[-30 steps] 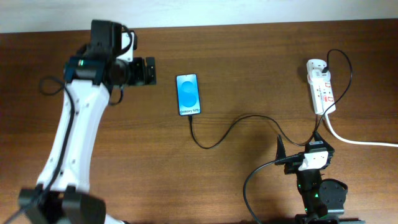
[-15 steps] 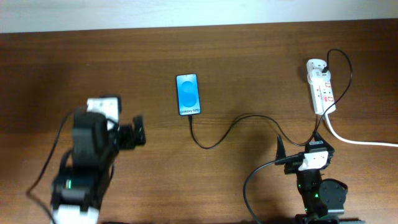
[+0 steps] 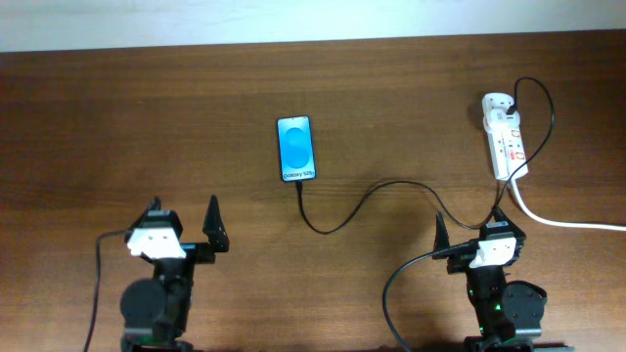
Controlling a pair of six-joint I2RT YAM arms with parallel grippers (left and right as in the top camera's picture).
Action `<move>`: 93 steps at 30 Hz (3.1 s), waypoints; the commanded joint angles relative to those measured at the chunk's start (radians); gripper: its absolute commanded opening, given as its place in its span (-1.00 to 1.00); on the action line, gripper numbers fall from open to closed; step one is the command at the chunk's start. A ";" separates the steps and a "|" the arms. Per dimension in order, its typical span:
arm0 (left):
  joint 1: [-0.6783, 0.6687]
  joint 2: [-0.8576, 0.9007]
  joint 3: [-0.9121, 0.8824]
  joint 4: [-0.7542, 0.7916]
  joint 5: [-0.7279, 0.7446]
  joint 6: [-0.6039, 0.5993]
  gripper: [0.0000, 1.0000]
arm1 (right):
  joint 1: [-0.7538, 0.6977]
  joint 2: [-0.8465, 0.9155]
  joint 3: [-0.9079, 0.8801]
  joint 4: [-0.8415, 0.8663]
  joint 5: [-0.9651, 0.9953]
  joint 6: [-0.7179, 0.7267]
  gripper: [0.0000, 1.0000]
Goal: Plug charger to phone and switch on socket
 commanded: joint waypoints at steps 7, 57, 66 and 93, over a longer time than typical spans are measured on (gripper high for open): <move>0.005 -0.111 -0.080 0.045 0.007 0.006 0.99 | 0.007 -0.010 -0.005 -0.003 -0.013 0.009 0.97; 0.037 -0.338 -0.206 -0.159 0.040 0.054 0.99 | 0.007 -0.010 -0.005 -0.003 -0.013 0.009 0.96; 0.037 -0.338 -0.206 -0.159 0.041 0.054 0.99 | 0.007 -0.010 -0.005 -0.003 -0.013 0.008 0.97; 0.037 -0.338 -0.206 -0.159 0.041 0.054 0.99 | 0.007 -0.010 -0.005 -0.003 -0.012 0.009 0.97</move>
